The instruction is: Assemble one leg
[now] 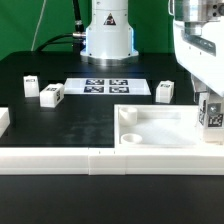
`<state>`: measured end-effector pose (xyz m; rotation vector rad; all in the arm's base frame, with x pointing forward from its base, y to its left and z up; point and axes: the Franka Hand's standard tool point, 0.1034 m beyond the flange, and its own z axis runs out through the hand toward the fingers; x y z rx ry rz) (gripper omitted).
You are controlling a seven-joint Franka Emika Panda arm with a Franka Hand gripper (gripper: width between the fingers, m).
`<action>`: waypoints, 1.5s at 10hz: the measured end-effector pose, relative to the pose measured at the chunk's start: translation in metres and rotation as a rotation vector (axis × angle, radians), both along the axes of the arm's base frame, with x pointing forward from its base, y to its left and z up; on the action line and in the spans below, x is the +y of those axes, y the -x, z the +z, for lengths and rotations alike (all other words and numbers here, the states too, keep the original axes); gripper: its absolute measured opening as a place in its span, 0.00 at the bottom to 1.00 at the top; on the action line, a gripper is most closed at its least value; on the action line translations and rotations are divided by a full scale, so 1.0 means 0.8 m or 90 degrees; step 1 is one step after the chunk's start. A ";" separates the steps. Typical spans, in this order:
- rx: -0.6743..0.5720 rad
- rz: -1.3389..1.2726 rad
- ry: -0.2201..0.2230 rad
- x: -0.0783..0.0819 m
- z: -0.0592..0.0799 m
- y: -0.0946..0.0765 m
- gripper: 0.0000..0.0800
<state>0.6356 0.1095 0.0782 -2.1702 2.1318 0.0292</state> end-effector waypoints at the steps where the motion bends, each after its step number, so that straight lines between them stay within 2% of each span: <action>1: 0.005 -0.060 -0.004 0.000 0.000 0.000 0.36; 3: 0.002 -0.019 -0.001 0.000 -0.001 0.000 0.36; 4: 0.002 -0.017 -0.001 0.001 -0.001 0.001 0.61; 5: 0.000 -0.004 -0.001 0.004 -0.001 0.001 0.75; 6: -0.007 0.081 0.005 0.005 -0.001 0.001 0.79; 13: -0.047 0.549 0.031 0.011 0.000 0.000 0.81; 15: -0.052 0.685 0.048 0.016 -0.001 0.001 0.81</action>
Offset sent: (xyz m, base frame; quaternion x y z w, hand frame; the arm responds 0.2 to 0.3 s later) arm 0.0000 0.0000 0.0000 0.0000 0.0000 0.0000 1.0000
